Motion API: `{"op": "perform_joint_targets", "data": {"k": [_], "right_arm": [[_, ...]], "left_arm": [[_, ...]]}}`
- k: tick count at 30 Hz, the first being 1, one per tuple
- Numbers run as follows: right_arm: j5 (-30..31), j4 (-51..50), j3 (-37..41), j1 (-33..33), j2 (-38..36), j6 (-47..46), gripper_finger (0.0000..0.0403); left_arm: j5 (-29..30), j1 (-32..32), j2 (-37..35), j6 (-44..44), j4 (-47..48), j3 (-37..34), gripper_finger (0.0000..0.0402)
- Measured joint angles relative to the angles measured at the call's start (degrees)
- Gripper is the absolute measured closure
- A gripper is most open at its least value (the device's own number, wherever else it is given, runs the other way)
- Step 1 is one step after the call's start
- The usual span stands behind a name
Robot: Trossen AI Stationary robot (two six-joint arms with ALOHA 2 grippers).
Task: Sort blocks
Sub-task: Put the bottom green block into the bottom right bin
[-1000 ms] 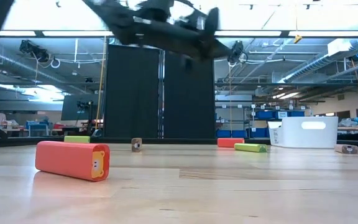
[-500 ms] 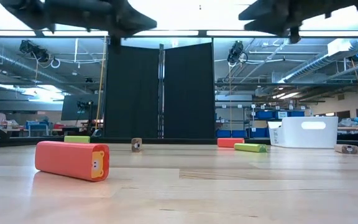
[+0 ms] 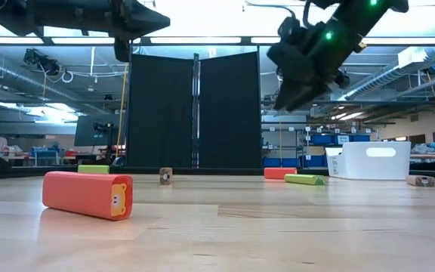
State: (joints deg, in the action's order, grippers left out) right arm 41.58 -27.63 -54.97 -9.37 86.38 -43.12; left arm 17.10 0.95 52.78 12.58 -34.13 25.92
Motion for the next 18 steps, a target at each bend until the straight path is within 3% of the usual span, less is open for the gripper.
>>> {"op": "perform_joint_targets", "data": {"k": [6,13,18], "right_arm": [[-8.2,-5.0,1.1,3.4,0.7,-5.7,0.0182],[-14.6,-2.6,5.3,5.7,0.6,-6.3,0.0147],[-18.9,2.6,8.0,7.1,1.8,-6.2,0.0127]], "left_arm": [[6.3,0.6,-3.6,7.7,6.4,0.1,0.0396],[7.7,4.1,-4.3,16.6,22.4,2.7,0.0396],[7.7,5.1,-4.3,17.9,24.3,2.9,0.0396]]}}
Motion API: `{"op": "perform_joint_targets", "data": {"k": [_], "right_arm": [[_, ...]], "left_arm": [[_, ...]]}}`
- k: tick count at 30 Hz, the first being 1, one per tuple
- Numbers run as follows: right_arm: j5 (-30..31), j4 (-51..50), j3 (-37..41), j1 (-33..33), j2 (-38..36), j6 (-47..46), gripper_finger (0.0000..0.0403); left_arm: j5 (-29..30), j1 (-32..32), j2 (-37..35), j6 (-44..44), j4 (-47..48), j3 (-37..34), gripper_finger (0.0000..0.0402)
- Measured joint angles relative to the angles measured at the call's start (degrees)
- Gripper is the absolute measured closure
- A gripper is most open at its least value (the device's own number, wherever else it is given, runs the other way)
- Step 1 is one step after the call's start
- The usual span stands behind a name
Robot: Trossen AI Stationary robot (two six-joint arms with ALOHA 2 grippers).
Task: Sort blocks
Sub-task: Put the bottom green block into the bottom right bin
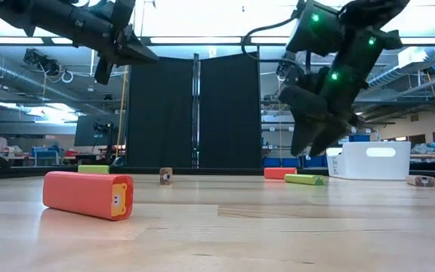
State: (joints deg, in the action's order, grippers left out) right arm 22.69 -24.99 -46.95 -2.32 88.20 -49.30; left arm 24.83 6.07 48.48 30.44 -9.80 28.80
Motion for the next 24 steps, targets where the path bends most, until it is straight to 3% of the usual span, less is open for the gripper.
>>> {"op": "perform_joint_targets", "data": {"k": [9,18,21,24], "right_arm": [[-0.2,1.1,0.2,1.6,3.1,0.2,0.0119],[-1.9,4.0,0.0,3.1,11.0,0.3,0.0124],[-1.9,4.3,0.0,3.1,11.5,0.0,0.0148],[-2.5,4.4,0.0,3.2,10.7,0.0,0.0202]], "left_arm": [[0.0,0.5,0.0,-0.2,-0.2,0.1,0.0396],[0.0,1.1,0.0,-0.1,0.5,0.1,0.0396],[0.0,1.2,0.0,-0.1,0.5,0.1,0.0396],[-0.3,2.1,0.0,0.5,1.2,0.1,0.0396]]}}
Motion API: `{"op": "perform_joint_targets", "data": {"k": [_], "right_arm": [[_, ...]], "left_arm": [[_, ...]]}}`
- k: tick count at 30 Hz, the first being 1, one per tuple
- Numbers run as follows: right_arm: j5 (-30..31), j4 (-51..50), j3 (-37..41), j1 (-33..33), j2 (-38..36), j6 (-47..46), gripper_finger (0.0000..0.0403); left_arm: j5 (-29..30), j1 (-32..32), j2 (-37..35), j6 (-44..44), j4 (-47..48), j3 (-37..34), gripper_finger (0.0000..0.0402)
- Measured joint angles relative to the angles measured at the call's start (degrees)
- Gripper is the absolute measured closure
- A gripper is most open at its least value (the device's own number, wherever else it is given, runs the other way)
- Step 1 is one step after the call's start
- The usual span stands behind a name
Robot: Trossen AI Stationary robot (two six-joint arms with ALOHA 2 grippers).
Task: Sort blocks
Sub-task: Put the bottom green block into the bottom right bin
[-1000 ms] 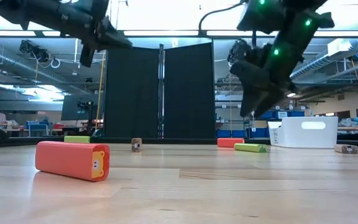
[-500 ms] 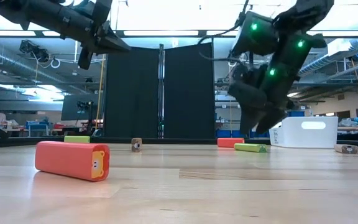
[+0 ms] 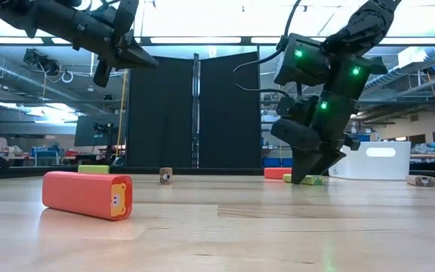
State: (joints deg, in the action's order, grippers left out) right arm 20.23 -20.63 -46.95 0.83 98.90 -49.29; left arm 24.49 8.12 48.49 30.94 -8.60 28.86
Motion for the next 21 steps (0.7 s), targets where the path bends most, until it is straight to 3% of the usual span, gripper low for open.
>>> {"op": "perform_joint_targets", "data": {"k": [4,9,13,18,21], "right_arm": [[-0.6,-0.7,0.2,0.0,-1.5,0.9,0.0291],[-2.3,-1.0,0.2,0.1,-2.0,3.7,0.0288],[-5.0,-3.3,0.5,-0.5,-5.0,7.3,0.0288],[-6.8,-6.1,0.4,-4.7,-15.8,12.4,0.0288],[-11.9,-8.1,0.3,-9.8,-24.5,16.7,0.0288]], "left_arm": [[-2.6,2.0,0.1,2.2,4.7,1.0,0.0394],[-3.3,3.5,2.7,2.2,14.4,6.0,0.0367],[-3.6,5.3,6.8,0.3,27.4,13.7,0.0332],[-3.5,8.2,13.0,-2.8,43.3,24.8,0.0295],[-3.4,10.6,16.0,-6.7,50.7,30.8,0.0284]]}}
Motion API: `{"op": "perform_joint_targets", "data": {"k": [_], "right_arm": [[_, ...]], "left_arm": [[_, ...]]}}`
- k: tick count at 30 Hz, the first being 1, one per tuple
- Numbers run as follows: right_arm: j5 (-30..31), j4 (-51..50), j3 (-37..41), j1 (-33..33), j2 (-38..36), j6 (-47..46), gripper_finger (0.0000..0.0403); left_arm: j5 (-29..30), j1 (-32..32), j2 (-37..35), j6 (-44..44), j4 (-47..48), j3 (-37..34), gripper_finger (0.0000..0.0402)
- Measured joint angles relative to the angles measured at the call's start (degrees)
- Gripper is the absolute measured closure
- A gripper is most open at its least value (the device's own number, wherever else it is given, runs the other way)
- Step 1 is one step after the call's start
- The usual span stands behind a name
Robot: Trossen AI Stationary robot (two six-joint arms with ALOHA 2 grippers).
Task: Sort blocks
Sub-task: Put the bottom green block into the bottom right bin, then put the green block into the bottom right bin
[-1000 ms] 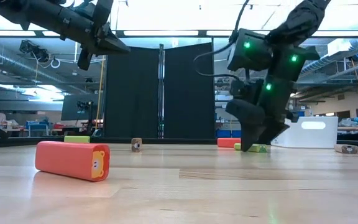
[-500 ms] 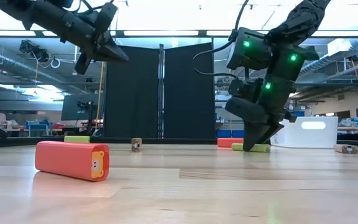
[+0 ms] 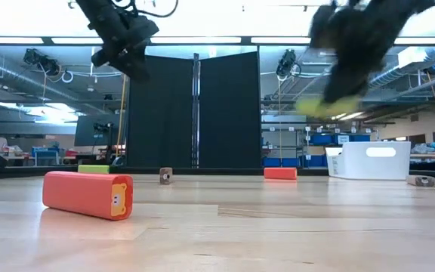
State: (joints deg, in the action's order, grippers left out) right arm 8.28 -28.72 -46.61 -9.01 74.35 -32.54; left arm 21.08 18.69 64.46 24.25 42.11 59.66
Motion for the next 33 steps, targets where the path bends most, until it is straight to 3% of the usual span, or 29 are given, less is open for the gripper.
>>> {"op": "perform_joint_targets", "data": {"k": [5,11,16,23,25,30,33], "right_arm": [[-8.3,-12.7,-0.1,-13.5,-13.5,0.1,0.0288],[-9.6,-20.5,-0.1,-33.3,-22.3,-21.3,0.0288],[-9.2,-18.5,-0.1,-44.7,-19.7,-35.9,0.0288],[-8.7,-18.2,-0.1,-49.0,-8.5,-47.9,0.0287],[-10.0,-16.8,-0.1,-49.1,-5.1,-48.9,0.0251],[-12.3,-14.7,-0.1,-49.1,0.4,-48.9,0.0114],[-11.6,-14.5,-0.2,-49.1,0.5,-49.4,0.0066]], "left_arm": [[0.0,5.3,3.7,-3.2,14.3,7.8,0.0282],[-0.3,11.9,6.7,-8.0,22.6,10.0,0.0282],[-2.5,16.4,11.3,-10.5,28.9,10.0,0.0281],[-3.0,19.4,18.0,-15.1,29.6,10.0,0.0259],[-3.0,19.8,19.6,-15.6,29.5,10.0,0.0249],[-2.9,20.0,21.7,-19.8,27.7,9.9,0.0224],[-2.2,20.4,22.7,-23.9,27.4,9.8,0.0212]]}}
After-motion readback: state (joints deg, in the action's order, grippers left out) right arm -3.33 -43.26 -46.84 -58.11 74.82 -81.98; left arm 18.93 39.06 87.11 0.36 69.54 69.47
